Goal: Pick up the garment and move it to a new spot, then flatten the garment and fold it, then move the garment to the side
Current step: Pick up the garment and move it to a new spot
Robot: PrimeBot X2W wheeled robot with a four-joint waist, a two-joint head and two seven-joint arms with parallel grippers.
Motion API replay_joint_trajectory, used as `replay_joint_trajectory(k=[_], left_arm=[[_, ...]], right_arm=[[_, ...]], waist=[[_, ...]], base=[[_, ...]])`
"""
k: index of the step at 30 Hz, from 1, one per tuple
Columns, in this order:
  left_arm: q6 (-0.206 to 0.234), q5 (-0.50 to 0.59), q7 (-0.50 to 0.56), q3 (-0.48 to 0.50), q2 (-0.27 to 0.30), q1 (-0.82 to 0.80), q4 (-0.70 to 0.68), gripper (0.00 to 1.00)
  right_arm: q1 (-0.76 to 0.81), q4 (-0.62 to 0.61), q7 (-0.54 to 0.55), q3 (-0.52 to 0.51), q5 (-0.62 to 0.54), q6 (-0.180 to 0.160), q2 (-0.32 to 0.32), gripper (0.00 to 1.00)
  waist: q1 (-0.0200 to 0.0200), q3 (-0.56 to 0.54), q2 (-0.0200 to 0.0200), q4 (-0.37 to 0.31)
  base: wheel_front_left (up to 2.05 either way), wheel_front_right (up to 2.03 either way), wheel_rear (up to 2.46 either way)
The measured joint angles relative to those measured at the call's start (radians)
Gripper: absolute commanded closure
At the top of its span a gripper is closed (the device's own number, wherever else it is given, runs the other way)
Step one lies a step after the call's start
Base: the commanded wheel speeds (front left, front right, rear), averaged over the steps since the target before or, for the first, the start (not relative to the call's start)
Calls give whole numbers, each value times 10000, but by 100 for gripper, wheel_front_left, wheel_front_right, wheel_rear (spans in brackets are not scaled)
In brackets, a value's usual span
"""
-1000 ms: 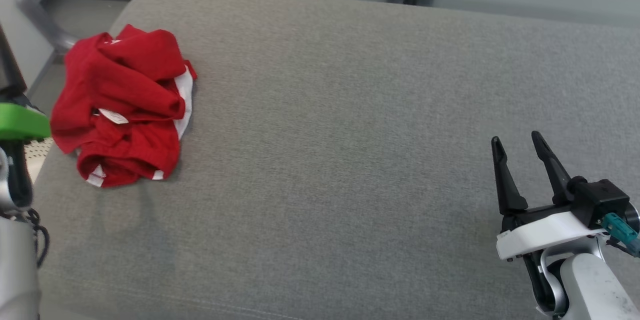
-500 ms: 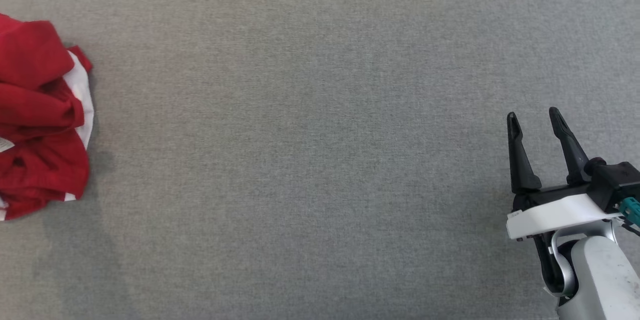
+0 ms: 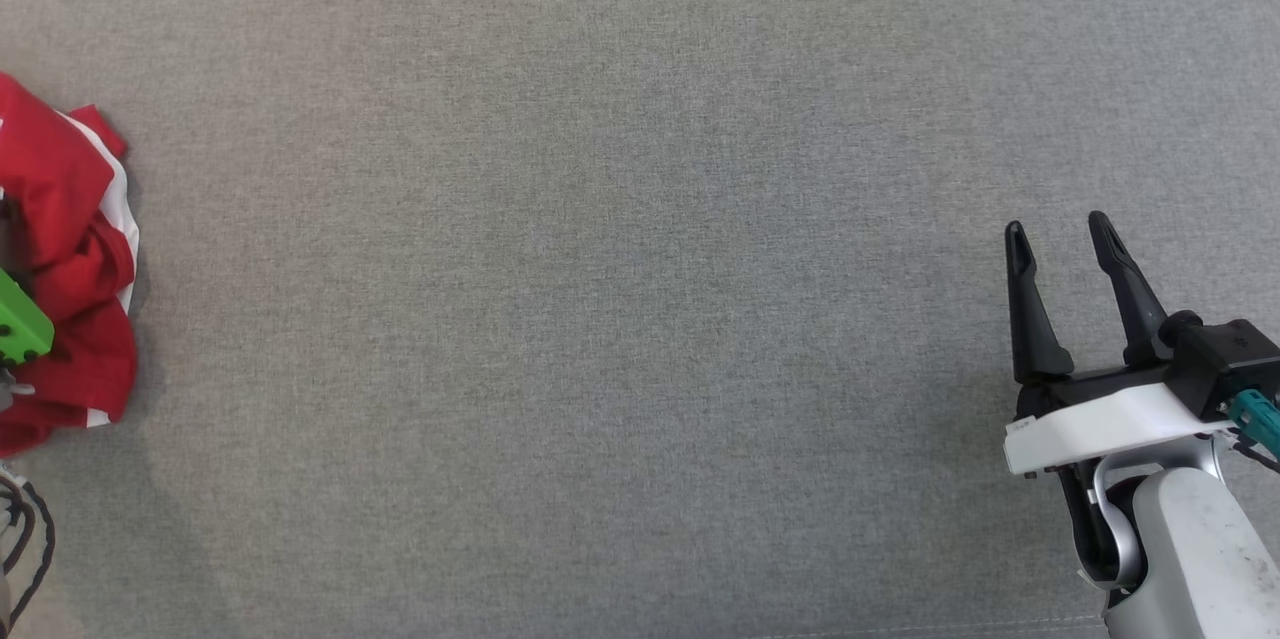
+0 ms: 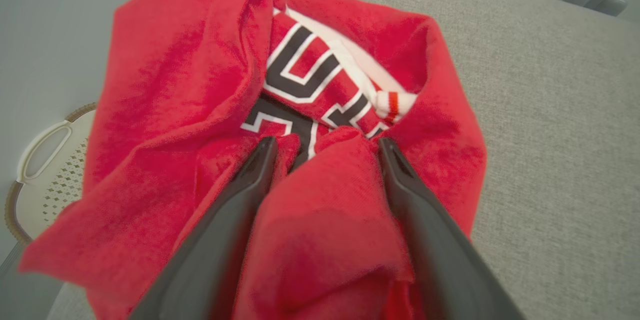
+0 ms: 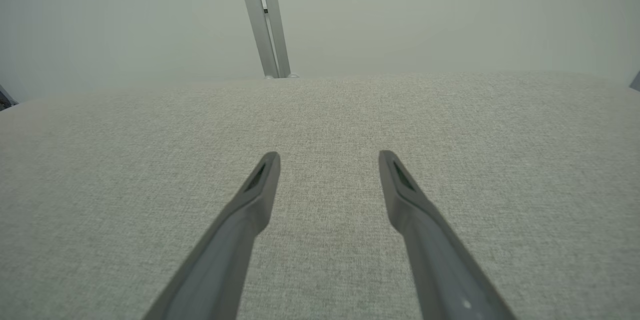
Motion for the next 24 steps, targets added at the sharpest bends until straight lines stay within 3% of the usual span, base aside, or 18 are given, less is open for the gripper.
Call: replay_joint_trajectory(k=[1,2,8,16,24], left_arm=[[-27,-67,67,-10,0,0,109,33],[-29,-73,119,-36,8,13,188,100],[-69,-163,-94,-176,23,32,362,100],[-54,115,-1611,-364,54,-443,84,100],[100,554,-2380,-786,42,-975,-1254,100]], right_arm=[[-1,2,0,4,0,0,4,0],[-1,12,0,15,0,0,6,0],[-12,61,0,79,0,0,27,0],[11,151,0,90,2,0,150,0],[194,341,0,194,48,0,336,0]], waist=[[0,-10,0,1],[0,-26,0,3],[-1,-116,0,7],[-1,-531,0,113],[-1,-1176,0,254]], base=[[0,0,0],[0,0,0],[0,0,0],[0,0,0],[0,0,0]])
